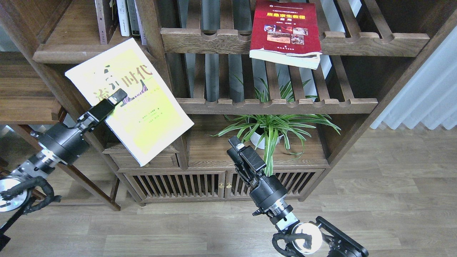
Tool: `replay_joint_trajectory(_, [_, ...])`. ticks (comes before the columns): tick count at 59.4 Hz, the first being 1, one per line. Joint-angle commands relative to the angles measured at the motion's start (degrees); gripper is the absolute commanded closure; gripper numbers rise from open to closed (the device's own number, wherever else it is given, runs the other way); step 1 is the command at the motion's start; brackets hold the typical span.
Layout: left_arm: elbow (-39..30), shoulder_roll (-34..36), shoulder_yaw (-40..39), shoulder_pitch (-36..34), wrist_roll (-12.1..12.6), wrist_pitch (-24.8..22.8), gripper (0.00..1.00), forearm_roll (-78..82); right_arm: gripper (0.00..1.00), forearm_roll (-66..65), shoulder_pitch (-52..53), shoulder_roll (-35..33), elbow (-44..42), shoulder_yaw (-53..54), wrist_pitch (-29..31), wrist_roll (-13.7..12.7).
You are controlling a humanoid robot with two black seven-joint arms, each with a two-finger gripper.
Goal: Organize books on shelf
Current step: 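Carry the yellow book with the left gripper up to the upper shelf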
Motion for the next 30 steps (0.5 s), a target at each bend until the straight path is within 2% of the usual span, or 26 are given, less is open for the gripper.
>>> replay_joint_trajectory(1, [0.05,0.00,-2.57,-1.30,0.65,0.00,1.00,-0.01,0.24,-0.09,-0.01,0.00,-0.57,-0.06,0.00,0.00])
replay_joint_trajectory(18, [0.06,-0.09,-9.77,-5.51,0.13,0.00,1.00,-0.36,0.24,-0.09,-0.01,0.00,-0.92,-0.32,0.00,0.00])
replay_joint_trajectory(30, [0.06,-0.27,-10.13,-8.68,-0.05,0.00,1.00,-0.36,0.24,-0.09,-0.01,0.00,-0.92,-0.59,0.00,0.00])
